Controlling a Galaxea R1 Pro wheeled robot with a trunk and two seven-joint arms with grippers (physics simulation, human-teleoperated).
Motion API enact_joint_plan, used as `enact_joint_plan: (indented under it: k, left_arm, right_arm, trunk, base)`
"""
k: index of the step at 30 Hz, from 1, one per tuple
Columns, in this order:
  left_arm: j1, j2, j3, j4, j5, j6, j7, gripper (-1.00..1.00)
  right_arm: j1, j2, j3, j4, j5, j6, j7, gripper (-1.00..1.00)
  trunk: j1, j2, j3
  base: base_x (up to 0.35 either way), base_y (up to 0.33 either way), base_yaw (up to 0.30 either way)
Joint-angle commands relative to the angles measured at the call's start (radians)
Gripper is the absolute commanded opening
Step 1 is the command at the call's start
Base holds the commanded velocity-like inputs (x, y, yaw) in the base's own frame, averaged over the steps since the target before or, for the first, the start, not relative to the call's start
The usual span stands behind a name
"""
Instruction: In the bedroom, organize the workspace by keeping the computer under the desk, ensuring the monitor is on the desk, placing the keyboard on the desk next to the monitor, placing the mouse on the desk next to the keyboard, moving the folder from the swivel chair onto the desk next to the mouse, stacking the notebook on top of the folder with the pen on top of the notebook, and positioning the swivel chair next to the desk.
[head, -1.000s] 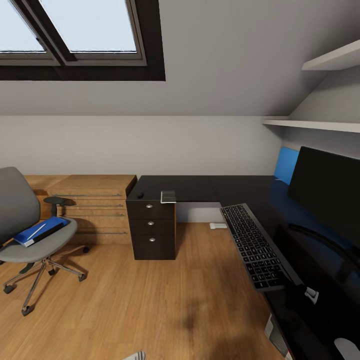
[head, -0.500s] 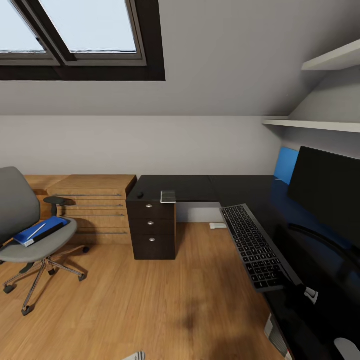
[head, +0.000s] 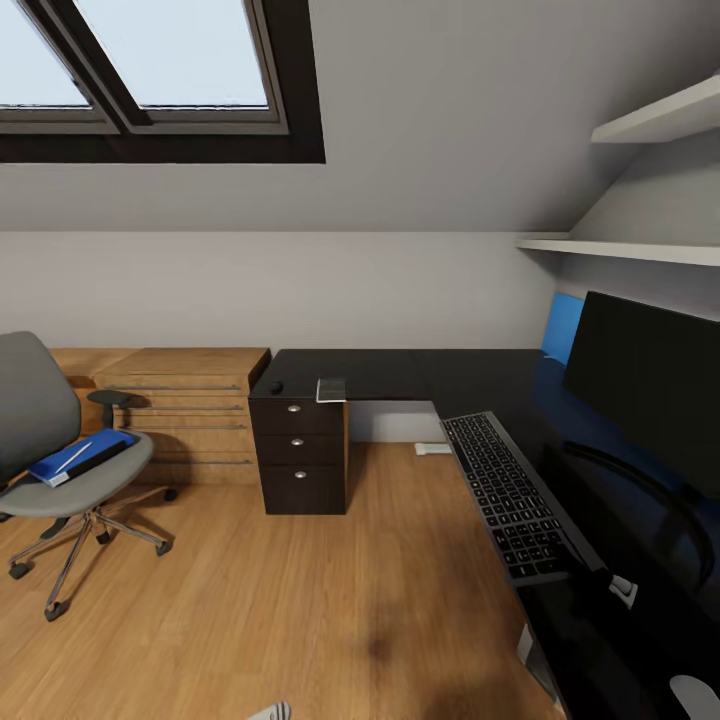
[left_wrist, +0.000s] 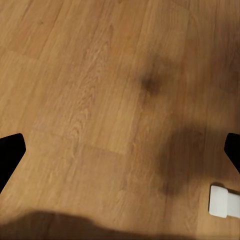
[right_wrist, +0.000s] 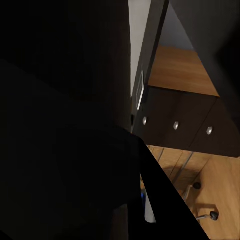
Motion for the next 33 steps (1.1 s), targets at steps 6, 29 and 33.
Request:
enact_joint_plan:
  k: [6,29,33]
  left_arm:
    - [-0.001,0.001,-0.007,0.0,0.01,-0.006,0.007,1.0]
    - [-0.001,0.001,-0.005,0.0,0.01,-0.006,0.007,1.0]
    - [-0.001,0.001,-0.005,0.0,0.01,-0.006,0.007,1.0]
  right_arm:
    - [-0.001,0.0,-0.001,0.001,-0.006,0.008,0.0,-1.0]
    - [-0.001,0.004,-0.001,0.005,-0.01,-0.001,-0.002,-1.0]
    - [-0.001,0.004,-0.002,0.005,-0.01,-0.001,-0.001,-1.0]
  trunk:
    - [0.0,-0.001,-0.001]
    - [0.0,-0.001,-0.001]
    - [0.0,-0.001,-0.001]
  base:
    - [-0.005,-0.004,0.0]
    - [-0.022,-0.004,0.0]
    - [-0.042,-0.127,0.0]
